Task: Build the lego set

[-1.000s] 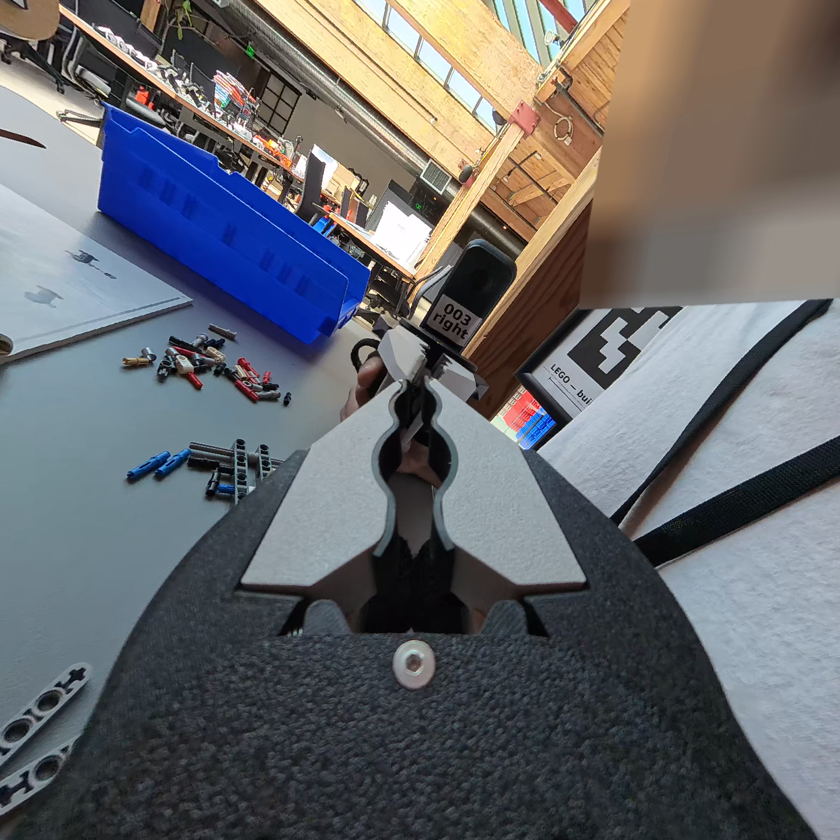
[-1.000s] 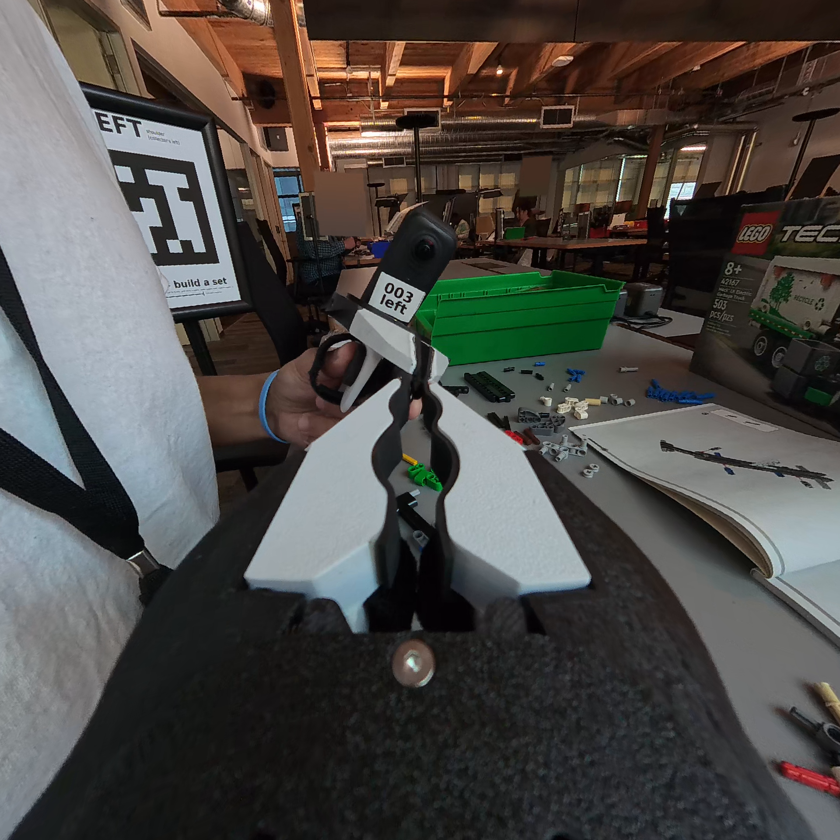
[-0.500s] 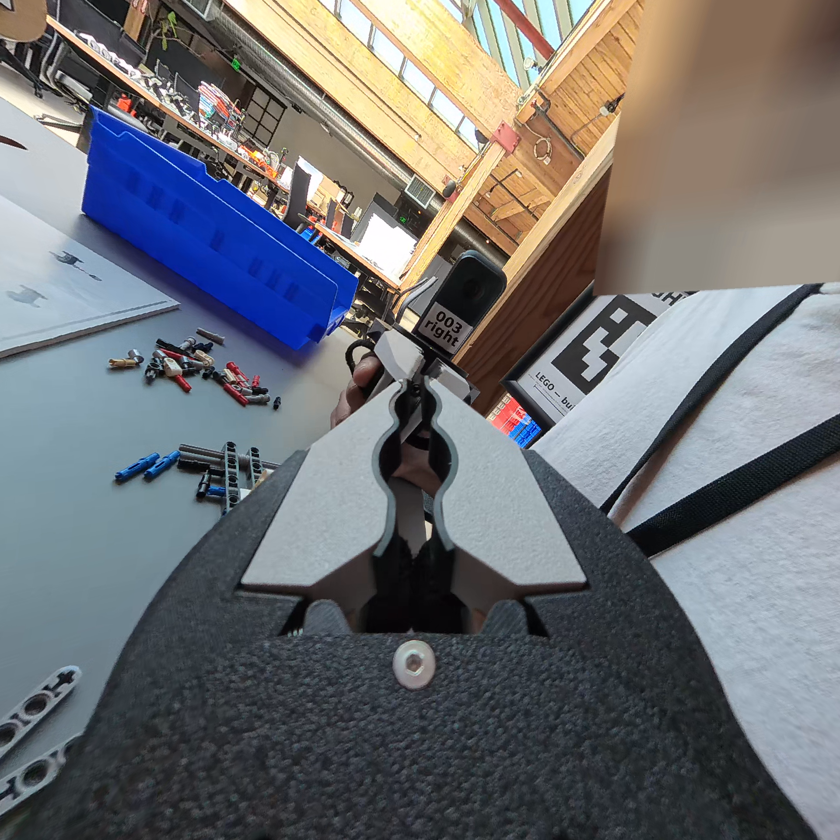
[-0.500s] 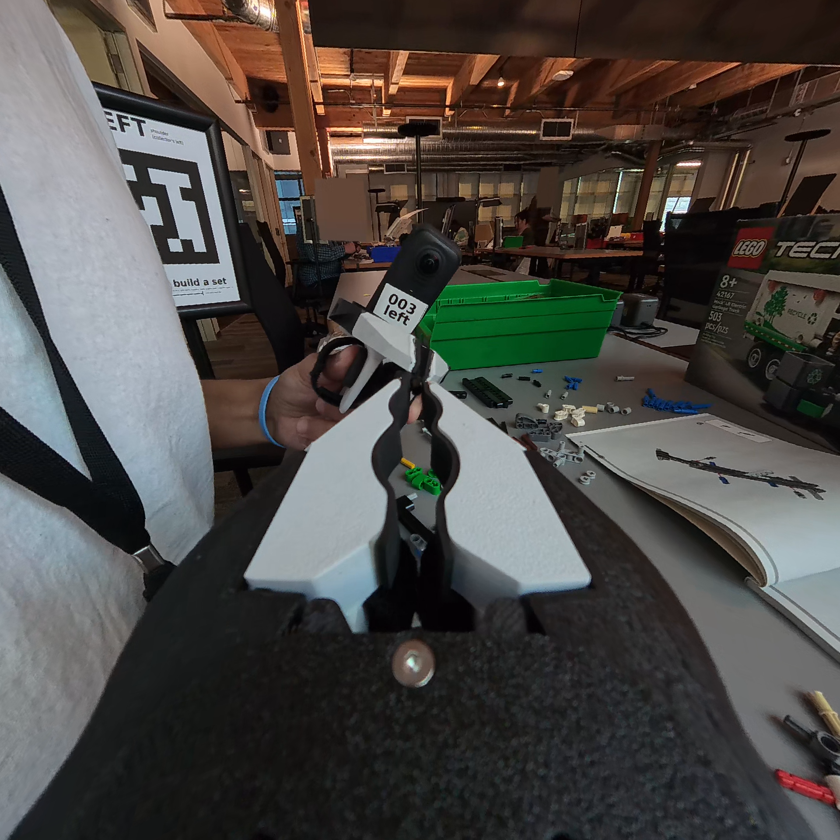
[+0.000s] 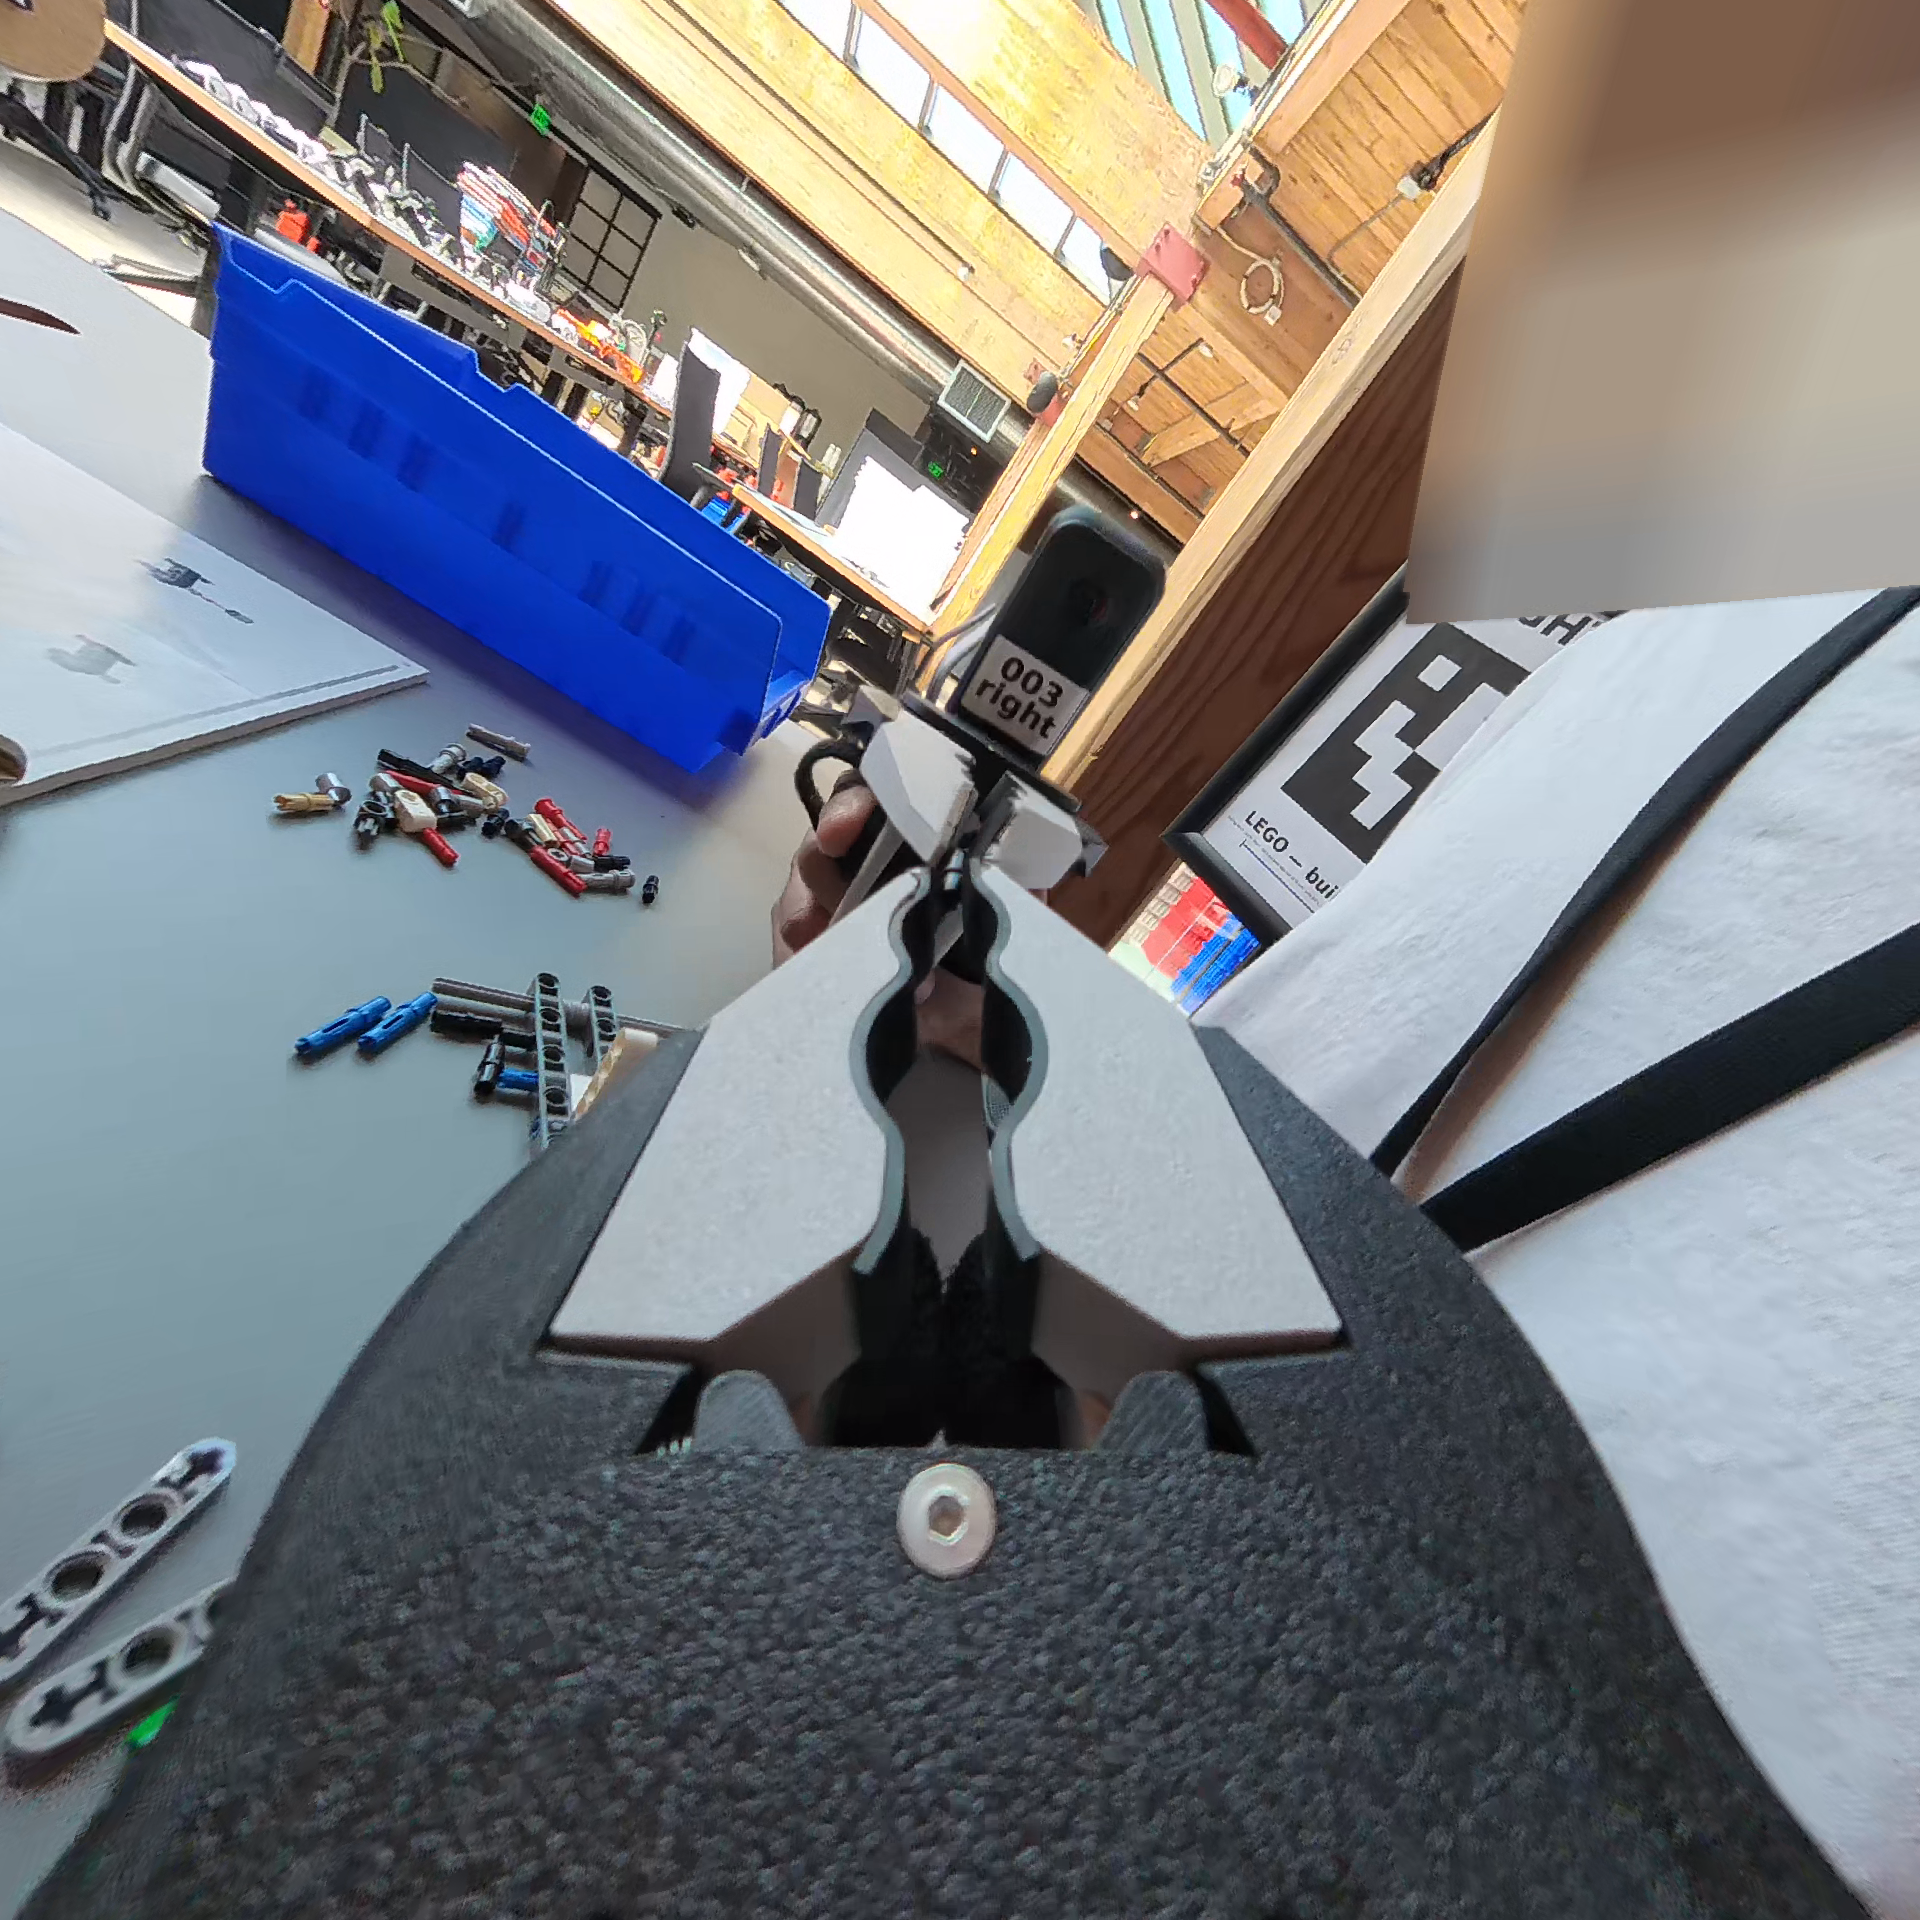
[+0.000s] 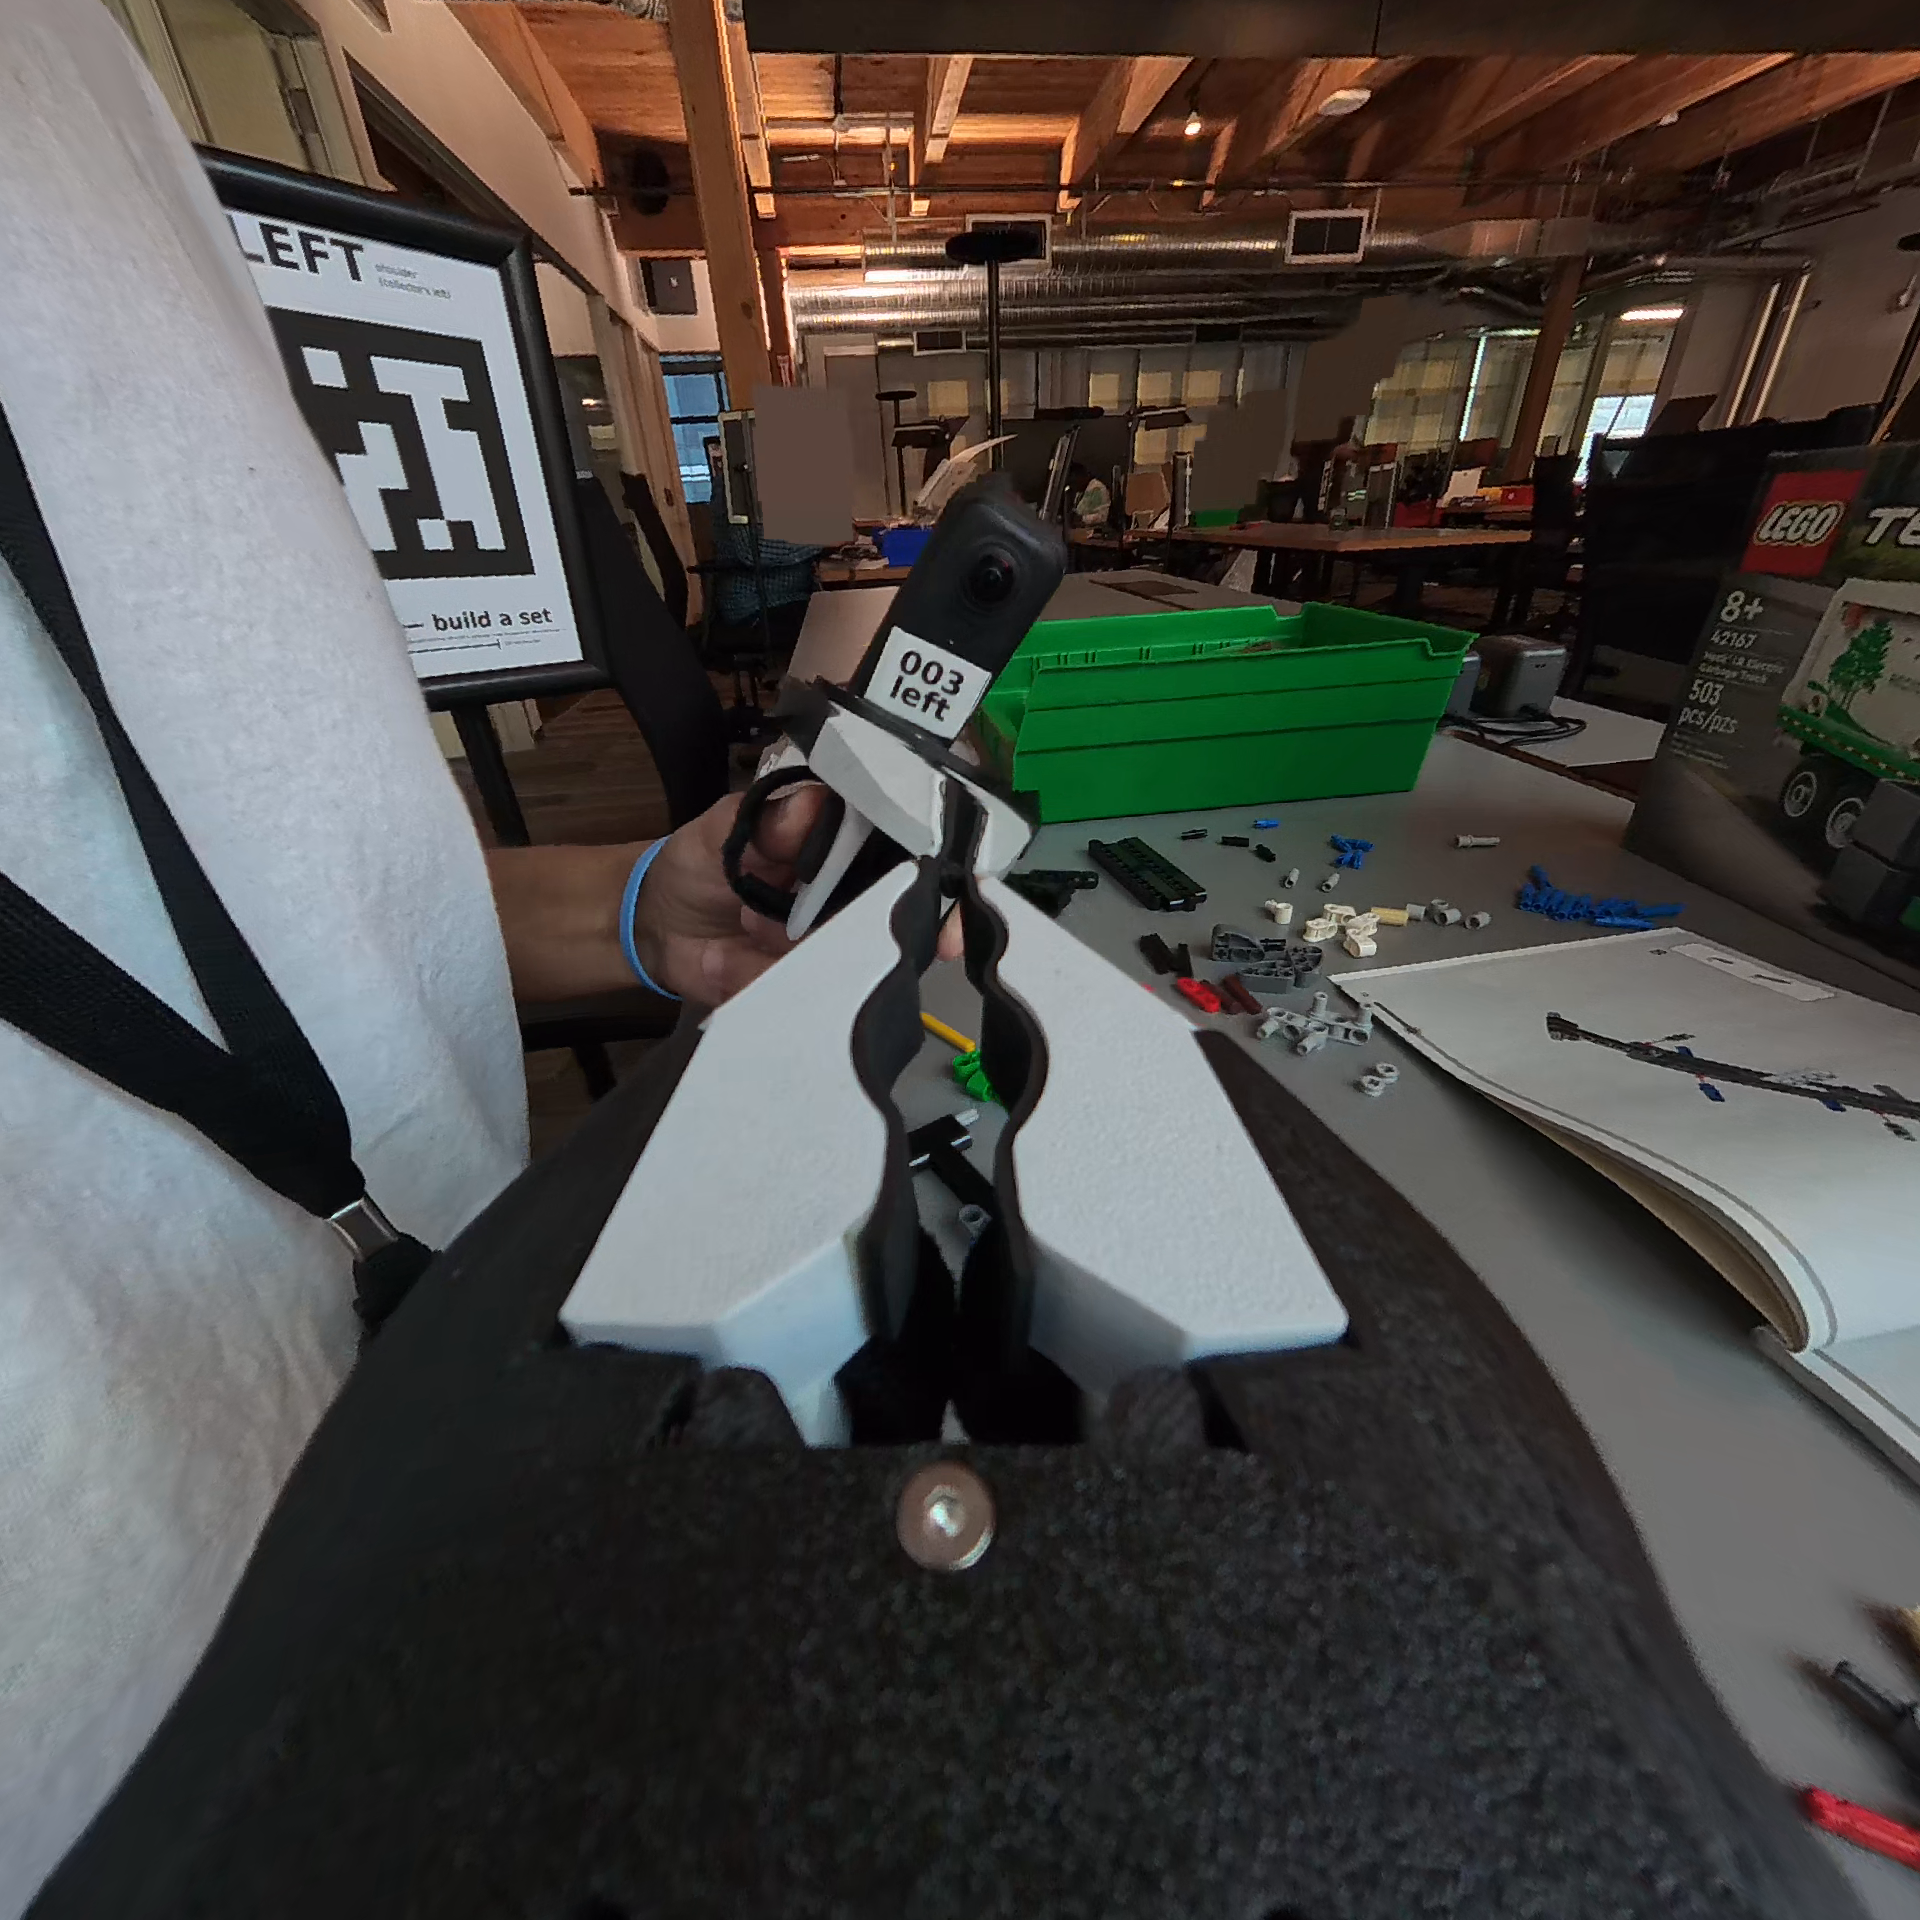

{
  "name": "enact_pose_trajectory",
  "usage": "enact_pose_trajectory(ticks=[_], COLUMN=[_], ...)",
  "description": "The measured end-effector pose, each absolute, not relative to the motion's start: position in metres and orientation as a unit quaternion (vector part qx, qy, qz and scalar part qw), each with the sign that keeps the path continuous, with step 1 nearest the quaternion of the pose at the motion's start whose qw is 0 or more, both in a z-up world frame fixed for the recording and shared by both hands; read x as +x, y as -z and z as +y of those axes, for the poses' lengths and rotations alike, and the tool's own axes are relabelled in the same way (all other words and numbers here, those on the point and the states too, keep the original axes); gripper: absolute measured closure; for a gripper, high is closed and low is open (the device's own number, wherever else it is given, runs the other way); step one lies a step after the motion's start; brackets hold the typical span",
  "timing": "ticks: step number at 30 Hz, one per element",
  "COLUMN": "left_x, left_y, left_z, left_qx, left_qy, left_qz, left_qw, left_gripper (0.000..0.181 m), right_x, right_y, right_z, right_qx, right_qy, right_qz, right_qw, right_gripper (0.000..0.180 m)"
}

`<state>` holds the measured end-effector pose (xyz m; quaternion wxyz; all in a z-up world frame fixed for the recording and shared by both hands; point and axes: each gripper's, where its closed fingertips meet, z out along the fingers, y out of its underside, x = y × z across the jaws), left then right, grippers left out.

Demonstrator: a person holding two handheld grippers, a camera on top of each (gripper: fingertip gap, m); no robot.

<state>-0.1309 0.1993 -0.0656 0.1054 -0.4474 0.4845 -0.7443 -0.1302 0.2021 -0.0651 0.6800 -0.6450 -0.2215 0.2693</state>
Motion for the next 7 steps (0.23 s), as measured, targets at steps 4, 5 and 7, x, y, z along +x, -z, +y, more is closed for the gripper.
enact_pose_trajectory(ticks=[4,5,7], left_x=[-0.142,-0.146,-0.156], left_y=[0.087,0.094,0.105], left_z=[0.213,0.219,0.228], left_qx=[-0.479,-0.491,-0.507], left_qy=[0.667,0.641,0.597], left_qz=[0.547,0.563,0.59], left_qw=[0.162,0.178,0.196], left_gripper=[0.172,0.168,0.164], right_x=[-0.134,-0.132,-0.126], right_y=[0.073,0.077,0.093], right_z=[0.203,0.203,0.202], right_qx=[-0.689,-0.704,-0.749], right_qy=[-0.258,-0.257,-0.239], right_qz=[-0.256,-0.265,-0.286], right_qw=[0.627,0.606,0.548], right_gripper=[0.178,0.178,0.178])
